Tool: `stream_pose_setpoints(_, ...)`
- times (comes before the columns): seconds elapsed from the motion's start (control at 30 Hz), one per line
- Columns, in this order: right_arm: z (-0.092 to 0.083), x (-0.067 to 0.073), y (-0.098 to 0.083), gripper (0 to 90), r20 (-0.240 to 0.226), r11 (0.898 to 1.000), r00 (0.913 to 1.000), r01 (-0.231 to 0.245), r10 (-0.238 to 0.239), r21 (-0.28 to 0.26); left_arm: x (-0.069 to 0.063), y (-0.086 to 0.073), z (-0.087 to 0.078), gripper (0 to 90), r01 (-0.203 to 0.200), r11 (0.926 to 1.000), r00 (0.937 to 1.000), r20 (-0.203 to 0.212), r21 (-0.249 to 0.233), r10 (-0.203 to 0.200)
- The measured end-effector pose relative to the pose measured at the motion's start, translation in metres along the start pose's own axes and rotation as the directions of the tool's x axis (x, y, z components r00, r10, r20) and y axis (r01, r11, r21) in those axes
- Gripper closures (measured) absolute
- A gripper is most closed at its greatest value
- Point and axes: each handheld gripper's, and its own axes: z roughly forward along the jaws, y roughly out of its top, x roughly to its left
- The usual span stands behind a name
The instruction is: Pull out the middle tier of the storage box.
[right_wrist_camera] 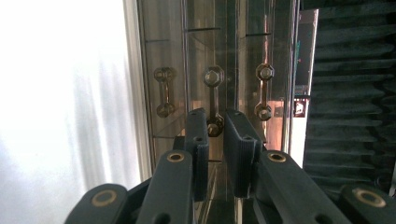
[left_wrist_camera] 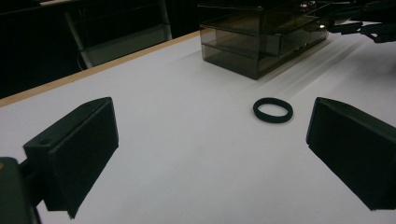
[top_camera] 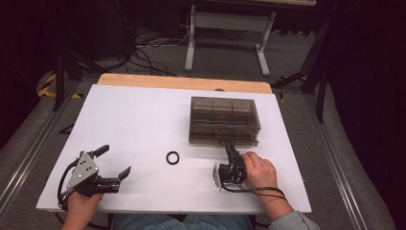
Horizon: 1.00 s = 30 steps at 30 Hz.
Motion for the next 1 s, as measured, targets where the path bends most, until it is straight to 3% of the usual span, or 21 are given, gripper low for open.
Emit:
stream_pose_setpoints(0.2, -0.003, 0.003, -0.001, 79.0, -0.031, 0.999, 0.9989, -0.035, 0.035, 0.005, 0.000, 0.000, 0.000, 3.0, 0.003, 1.0000, 1.0000, 0.002, 0.000, -0.003)
stream_pose_setpoints(0.23, -0.002, 0.002, -0.001, 78.9, -0.034, 1.000, 0.9994, 0.000, 0.000, -0.007, 0.000, 0.000, 0.000, 3.0, 0.002, 1.0000, 1.0000, 0.002, 0.001, -0.002)
stream_pose_setpoints(0.27, -0.004, 0.005, -0.001, 78.8, -0.041, 1.000, 0.9988, -0.027, 0.028, 0.011, 0.000, 0.000, 0.000, 3.0, -0.002, 1.0000, 1.0000, 0.001, 0.002, 0.002)
stream_pose_setpoints(0.4, -0.002, 0.003, -0.001, 77.4, -0.031, 1.000, 0.9995, 0.011, -0.012, -0.013, 0.000, 0.000, 0.000, 3.0, 0.002, 1.0000, 1.0000, 0.002, 0.001, -0.002)
stream_pose_setpoints(0.63, -0.005, 0.004, -0.001, 73.3, -0.022, 1.000, 0.9997, -0.014, 0.014, -0.007, 0.000, 0.000, 0.000, 3.0, 0.001, 1.0000, 1.0000, 0.003, 0.001, -0.001)
stream_pose_setpoints(1.0, -0.013, 0.002, 0.000, 70.7, -0.014, 0.998, 0.9997, -0.019, 0.018, -0.061, 0.000, 0.000, 0.000, 3.0, -0.003, 1.0000, 1.0000, 0.003, 0.002, 0.003)
